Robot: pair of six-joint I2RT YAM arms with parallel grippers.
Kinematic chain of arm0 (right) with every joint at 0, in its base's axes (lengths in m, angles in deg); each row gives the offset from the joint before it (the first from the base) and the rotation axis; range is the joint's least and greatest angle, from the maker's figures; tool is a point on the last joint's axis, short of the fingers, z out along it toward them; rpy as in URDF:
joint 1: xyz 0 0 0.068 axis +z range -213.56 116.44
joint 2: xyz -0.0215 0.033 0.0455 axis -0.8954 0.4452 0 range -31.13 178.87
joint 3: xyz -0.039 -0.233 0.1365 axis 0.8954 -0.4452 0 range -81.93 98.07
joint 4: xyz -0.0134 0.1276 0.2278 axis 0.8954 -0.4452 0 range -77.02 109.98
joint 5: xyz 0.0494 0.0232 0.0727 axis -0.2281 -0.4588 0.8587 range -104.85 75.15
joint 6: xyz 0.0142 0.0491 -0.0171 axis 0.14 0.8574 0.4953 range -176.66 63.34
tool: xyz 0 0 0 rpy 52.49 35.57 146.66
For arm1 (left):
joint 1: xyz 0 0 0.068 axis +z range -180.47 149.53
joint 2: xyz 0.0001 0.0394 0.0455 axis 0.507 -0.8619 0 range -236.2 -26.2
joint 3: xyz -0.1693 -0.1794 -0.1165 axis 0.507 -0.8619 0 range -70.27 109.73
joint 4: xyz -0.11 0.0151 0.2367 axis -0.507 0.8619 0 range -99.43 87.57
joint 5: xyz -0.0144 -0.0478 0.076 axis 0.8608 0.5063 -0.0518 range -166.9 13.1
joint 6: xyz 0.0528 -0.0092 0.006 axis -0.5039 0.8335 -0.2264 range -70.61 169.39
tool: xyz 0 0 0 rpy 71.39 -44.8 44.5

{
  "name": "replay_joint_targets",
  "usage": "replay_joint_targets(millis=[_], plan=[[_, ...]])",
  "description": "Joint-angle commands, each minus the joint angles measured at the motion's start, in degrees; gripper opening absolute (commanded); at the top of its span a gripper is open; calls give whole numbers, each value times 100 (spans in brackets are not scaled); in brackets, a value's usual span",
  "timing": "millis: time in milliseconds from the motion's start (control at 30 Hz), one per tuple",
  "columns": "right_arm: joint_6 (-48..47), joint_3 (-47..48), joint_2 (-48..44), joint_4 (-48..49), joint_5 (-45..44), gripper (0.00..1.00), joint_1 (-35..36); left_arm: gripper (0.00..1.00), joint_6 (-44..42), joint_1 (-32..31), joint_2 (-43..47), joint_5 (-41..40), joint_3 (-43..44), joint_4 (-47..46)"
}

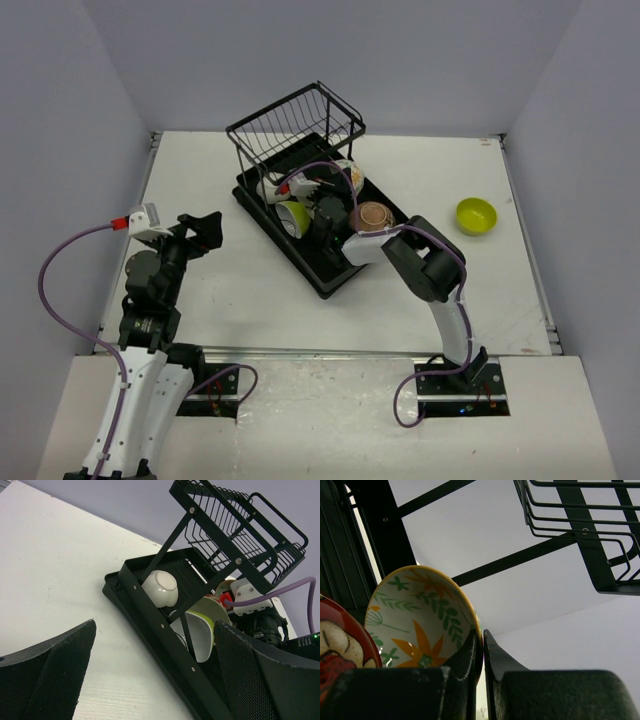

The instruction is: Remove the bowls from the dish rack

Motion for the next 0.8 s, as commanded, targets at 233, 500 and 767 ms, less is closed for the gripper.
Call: replay_joint_targets(millis=[233, 500, 767], plan=[[-1472, 590, -544, 3061, -89, 0, -243, 100, 56, 40, -20, -28, 116, -184], [-1657, 590, -632, 3061, -72, 0, -278, 100, 64, 40, 7, -28, 142, -149], [-1385, 310, -1001, 3052, -362, 0, -296, 100, 38, 40, 42, -55, 168, -87]])
